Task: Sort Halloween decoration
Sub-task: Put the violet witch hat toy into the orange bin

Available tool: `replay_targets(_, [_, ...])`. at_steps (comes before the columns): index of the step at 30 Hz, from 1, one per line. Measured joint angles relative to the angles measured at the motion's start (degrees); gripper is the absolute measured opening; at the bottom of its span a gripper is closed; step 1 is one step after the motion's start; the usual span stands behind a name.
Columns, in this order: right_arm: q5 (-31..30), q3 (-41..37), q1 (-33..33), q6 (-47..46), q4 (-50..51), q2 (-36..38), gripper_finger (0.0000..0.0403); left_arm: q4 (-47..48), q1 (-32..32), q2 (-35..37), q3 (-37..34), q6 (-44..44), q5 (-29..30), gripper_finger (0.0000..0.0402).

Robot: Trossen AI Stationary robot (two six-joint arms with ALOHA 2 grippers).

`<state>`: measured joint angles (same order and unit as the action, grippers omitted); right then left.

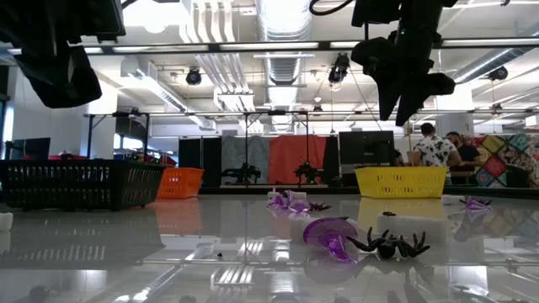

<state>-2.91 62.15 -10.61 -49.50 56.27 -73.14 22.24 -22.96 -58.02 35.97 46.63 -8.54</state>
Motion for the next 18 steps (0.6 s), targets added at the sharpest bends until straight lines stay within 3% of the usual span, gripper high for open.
replay_targets(18, [-0.1,0.0,0.0,0.5,0.0,0.0,0.0164,0.1,0.0,-1.4,0.0,-1.8,0.0,0.0095])
